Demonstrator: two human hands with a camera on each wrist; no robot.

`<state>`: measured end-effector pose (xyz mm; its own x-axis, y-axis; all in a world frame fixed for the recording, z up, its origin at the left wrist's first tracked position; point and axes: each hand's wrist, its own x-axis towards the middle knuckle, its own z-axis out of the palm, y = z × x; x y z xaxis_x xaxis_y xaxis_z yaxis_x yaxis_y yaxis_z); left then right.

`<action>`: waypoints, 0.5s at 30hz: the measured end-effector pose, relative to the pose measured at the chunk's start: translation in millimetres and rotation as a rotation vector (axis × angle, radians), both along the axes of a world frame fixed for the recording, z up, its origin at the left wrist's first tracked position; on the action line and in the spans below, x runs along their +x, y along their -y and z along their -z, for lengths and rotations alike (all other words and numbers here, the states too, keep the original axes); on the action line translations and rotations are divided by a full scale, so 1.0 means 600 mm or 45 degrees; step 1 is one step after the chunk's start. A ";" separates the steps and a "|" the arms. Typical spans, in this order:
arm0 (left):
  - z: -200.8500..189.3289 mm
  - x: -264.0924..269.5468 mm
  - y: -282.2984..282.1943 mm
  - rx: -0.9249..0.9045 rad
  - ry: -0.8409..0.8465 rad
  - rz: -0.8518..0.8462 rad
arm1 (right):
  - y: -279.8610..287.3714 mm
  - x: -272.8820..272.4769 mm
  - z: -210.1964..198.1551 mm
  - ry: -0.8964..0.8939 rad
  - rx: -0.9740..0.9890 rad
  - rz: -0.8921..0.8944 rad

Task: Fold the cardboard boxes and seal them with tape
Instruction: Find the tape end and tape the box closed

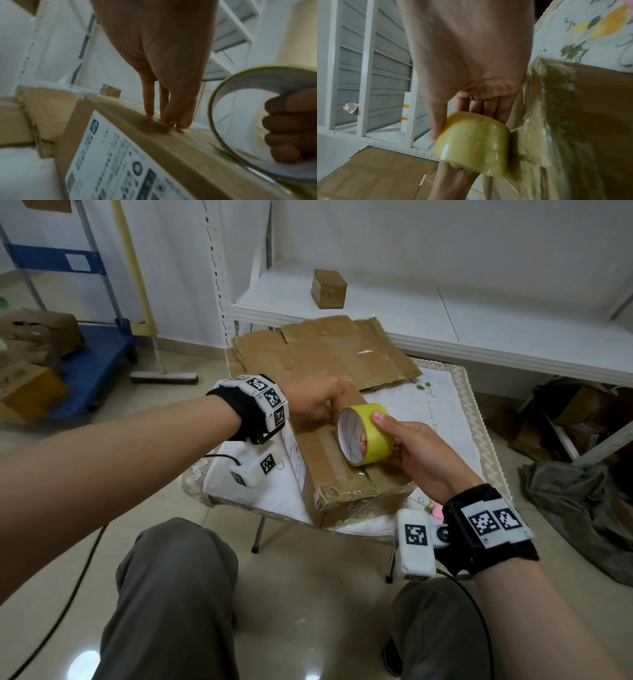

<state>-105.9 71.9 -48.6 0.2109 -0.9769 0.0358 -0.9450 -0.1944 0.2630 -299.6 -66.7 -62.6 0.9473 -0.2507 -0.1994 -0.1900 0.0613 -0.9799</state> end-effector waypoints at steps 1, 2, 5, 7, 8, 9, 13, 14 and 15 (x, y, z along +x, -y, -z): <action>0.008 0.000 -0.004 -0.052 -0.064 -0.016 | 0.000 -0.001 0.001 0.008 0.001 0.000; 0.015 0.000 -0.009 -0.090 -0.121 -0.024 | -0.002 -0.001 0.001 0.016 -0.001 0.003; 0.021 -0.001 -0.014 -0.077 -0.222 -0.067 | -0.009 0.004 0.002 0.043 -0.009 0.024; 0.019 -0.001 -0.011 -0.055 -0.262 -0.101 | -0.015 0.006 0.003 0.056 -0.015 0.030; 0.017 -0.001 -0.009 -0.047 -0.269 -0.117 | -0.017 0.006 0.003 0.061 -0.016 0.033; 0.017 0.001 -0.006 -0.035 -0.273 -0.128 | -0.018 0.006 0.004 0.069 -0.019 0.036; 0.005 -0.004 0.001 0.044 -0.215 -0.095 | -0.018 0.004 0.009 0.095 -0.049 0.050; 0.003 -0.007 0.001 0.034 -0.198 -0.072 | -0.018 0.003 0.011 0.094 -0.074 0.041; 0.003 -0.009 0.001 0.006 -0.178 -0.051 | -0.017 0.001 0.014 0.088 -0.112 0.022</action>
